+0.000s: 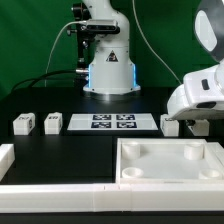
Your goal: Assemble one leg
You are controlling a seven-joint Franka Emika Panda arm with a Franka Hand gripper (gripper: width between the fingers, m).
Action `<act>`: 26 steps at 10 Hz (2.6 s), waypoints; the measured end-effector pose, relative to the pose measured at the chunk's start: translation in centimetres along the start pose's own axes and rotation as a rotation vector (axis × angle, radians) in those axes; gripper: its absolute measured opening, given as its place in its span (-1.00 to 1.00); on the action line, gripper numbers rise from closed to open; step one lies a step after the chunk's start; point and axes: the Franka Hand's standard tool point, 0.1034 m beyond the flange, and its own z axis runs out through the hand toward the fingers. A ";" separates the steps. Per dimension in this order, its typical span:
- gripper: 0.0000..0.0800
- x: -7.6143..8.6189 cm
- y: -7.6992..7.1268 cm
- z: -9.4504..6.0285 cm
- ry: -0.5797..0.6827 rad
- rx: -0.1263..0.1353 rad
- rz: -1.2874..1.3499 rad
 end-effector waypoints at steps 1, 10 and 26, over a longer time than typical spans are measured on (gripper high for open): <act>0.62 -1.0 0.3 0.4 -0.120 -0.017 -0.003; 0.62 0.3 0.7 1.4 -0.132 -0.008 -0.006; -0.27 -2.1 2.2 -2.4 -0.076 -0.010 0.048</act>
Offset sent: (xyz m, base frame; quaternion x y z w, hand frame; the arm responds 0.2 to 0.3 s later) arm -0.0014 -0.0002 -0.0016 -0.0033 -0.0954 -0.0008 0.9954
